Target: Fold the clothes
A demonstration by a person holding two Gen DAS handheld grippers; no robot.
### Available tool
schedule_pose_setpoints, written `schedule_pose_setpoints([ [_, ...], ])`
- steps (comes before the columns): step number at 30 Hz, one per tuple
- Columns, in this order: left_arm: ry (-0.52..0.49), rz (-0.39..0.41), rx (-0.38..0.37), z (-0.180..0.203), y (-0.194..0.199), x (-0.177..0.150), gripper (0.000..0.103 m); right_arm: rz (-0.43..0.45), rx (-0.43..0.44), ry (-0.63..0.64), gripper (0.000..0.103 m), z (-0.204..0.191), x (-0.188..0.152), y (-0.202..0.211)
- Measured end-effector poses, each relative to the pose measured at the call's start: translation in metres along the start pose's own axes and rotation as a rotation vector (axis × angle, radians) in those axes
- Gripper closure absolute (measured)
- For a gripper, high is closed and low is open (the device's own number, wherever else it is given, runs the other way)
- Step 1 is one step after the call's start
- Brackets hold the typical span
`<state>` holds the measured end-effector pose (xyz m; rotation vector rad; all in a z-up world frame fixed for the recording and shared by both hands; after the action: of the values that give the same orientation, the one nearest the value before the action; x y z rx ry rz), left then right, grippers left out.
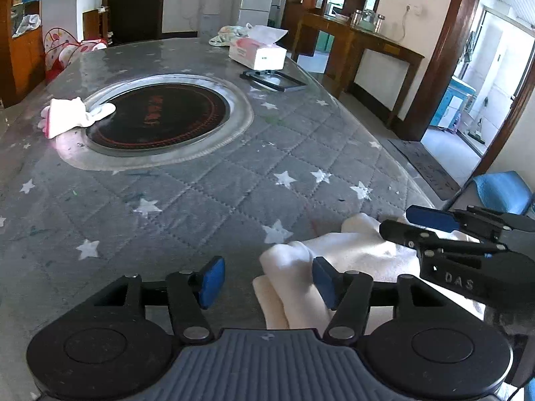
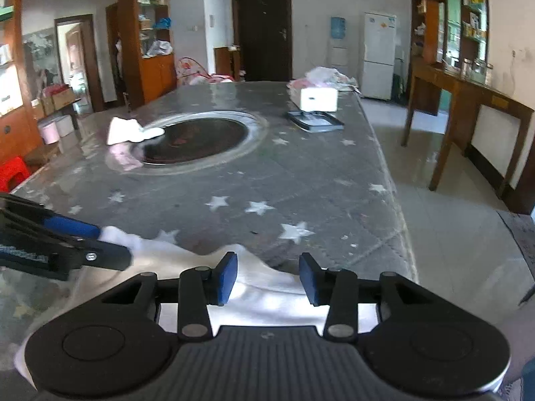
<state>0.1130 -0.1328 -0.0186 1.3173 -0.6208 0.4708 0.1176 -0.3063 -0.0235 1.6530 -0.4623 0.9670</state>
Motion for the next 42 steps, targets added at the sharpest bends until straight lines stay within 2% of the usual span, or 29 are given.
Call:
schedule_pose_setpoints([
  [4,-0.004,-0.011,0.016,-0.002,-0.002,-0.003,0.038,-0.043,0.0,0.038,0.059,-0.01,-0.006,-0.014],
  [8,-0.013,-0.015,0.026,-0.003,0.0,-0.005,0.035,-0.042,-0.01,0.017,0.055,-0.008,-0.003,-0.016],
  [14,-0.013,-0.009,0.028,-0.003,0.011,-0.01,0.03,-0.026,-0.007,0.018,0.049,-0.014,-0.005,0.004],
  [16,-0.018,-0.007,0.024,-0.002,0.015,-0.013,0.029,-0.021,-0.014,0.02,0.041,-0.017,-0.008,0.011],
  [23,-0.032,-0.011,0.022,0.002,0.029,-0.028,0.022,-0.022,-0.025,0.016,0.036,-0.026,-0.023,0.035],
  [37,-0.081,-0.032,0.032,0.014,0.05,-0.06,0.015,-0.022,-0.044,-0.05,0.025,-0.031,-0.058,0.079],
  [42,-0.084,-0.035,0.033,0.019,0.055,-0.068,0.01,-0.02,-0.054,-0.063,0.019,-0.031,-0.065,0.09],
])
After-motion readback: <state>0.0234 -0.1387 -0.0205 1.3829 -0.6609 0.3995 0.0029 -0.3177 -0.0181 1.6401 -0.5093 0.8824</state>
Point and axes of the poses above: each gripper's, at about its wrist camera, not at the fingertips, and y roughly against the way its jaws point, z to its right, x to its top, the point moved 7 cm from there along -y, roughly the way its jaws point, and after that the axes turned 2 degrees about x, right-handed, at the moved point
